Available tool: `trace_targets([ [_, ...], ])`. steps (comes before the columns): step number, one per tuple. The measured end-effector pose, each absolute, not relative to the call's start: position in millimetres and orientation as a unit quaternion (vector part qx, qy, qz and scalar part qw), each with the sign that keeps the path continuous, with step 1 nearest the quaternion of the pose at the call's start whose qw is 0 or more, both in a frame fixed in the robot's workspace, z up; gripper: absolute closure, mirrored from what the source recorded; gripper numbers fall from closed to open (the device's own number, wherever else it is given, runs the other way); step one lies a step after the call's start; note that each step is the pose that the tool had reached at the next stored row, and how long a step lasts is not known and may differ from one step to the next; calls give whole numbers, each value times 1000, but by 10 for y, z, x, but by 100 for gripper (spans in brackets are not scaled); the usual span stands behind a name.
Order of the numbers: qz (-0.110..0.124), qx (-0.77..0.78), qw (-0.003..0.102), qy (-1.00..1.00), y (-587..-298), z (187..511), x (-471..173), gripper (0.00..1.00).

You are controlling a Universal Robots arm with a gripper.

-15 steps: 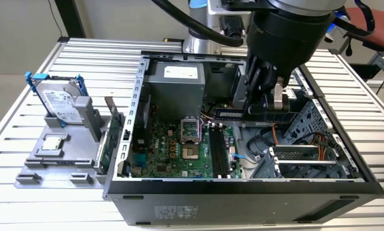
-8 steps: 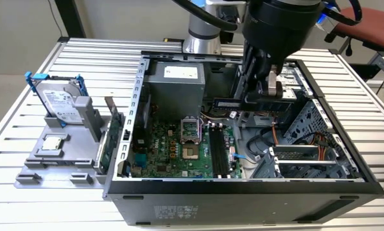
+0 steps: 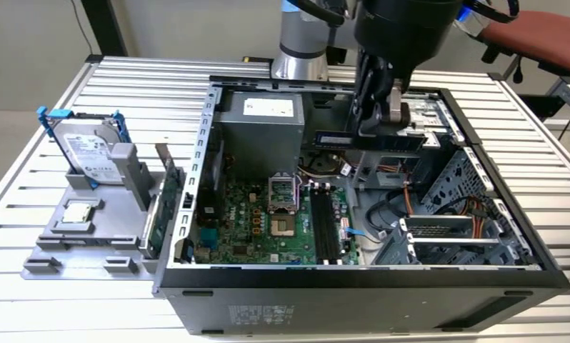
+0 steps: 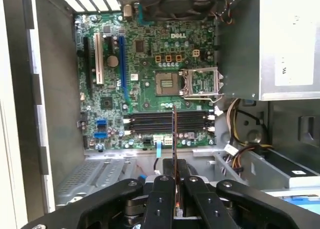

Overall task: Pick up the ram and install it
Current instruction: 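Pick up the ram and move it above insertion slot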

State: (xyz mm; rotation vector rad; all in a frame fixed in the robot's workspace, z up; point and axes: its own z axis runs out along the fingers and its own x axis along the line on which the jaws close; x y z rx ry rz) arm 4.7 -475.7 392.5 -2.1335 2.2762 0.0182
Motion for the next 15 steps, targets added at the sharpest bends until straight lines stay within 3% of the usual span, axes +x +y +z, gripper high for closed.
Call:
trace_targets([
  [7, 6, -684, 11, 730, -4561, 3924, 47, 100],
  [15, 6, -684, 11, 730, -4555, 3924, 47, 100],
])
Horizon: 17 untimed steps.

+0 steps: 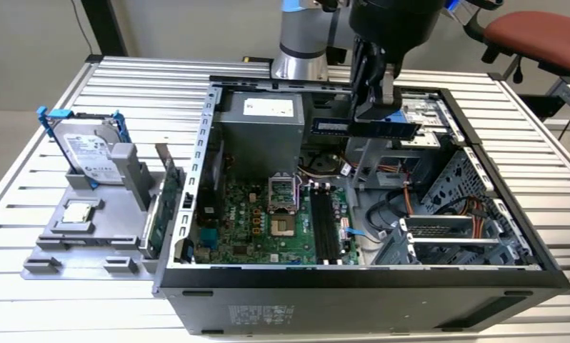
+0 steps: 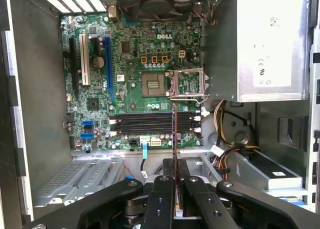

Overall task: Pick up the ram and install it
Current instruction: 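Pick up the ram and move it above insertion slot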

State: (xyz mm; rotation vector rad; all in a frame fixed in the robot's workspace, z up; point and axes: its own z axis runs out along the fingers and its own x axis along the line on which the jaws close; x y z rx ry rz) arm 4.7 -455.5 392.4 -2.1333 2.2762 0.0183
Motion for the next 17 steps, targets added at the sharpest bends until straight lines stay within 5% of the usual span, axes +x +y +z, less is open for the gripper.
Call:
trace_targets([
  [17, 6, -680, 11, 733, -4558, 3924, 47, 100],
])
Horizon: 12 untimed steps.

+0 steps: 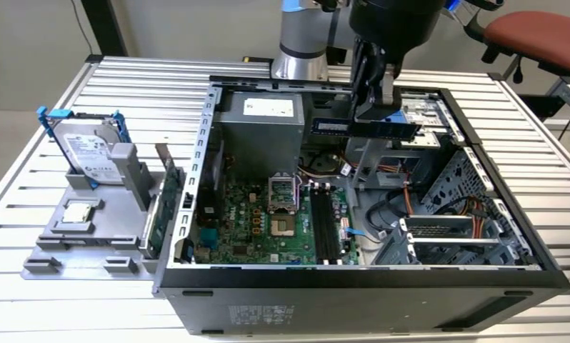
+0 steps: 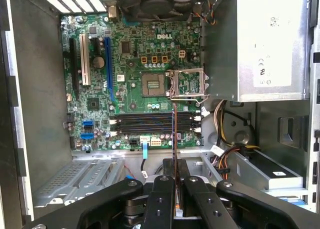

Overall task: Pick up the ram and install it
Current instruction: 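Pick up the ram and move it above insertion slot, then insert the ram into the slot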

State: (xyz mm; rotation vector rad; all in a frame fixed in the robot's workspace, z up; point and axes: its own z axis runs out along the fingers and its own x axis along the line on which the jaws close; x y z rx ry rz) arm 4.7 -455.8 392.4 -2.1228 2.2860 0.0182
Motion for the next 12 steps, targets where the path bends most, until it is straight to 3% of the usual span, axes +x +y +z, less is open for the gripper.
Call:
trace_targets([
  [12, 5, -657, 11, 754, -4558, 3924, 48, 100],
])
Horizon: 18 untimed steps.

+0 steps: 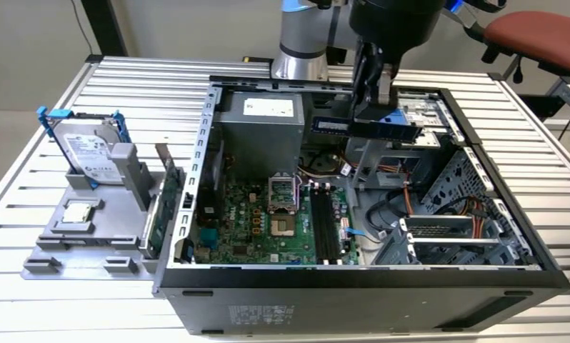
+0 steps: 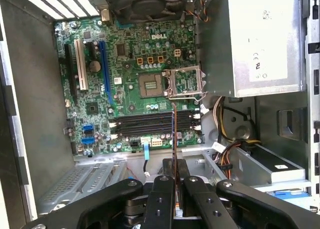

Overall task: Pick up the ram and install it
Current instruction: 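Insert the ram into the slot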

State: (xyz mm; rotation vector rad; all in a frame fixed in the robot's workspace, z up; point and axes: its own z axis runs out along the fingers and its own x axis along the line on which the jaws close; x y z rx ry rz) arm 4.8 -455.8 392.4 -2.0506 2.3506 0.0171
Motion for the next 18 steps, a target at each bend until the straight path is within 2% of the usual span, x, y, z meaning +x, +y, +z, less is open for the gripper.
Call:
trace_targets([
  [18, 5, -620, 11, 784, -4558, 3925, 47, 100],
])
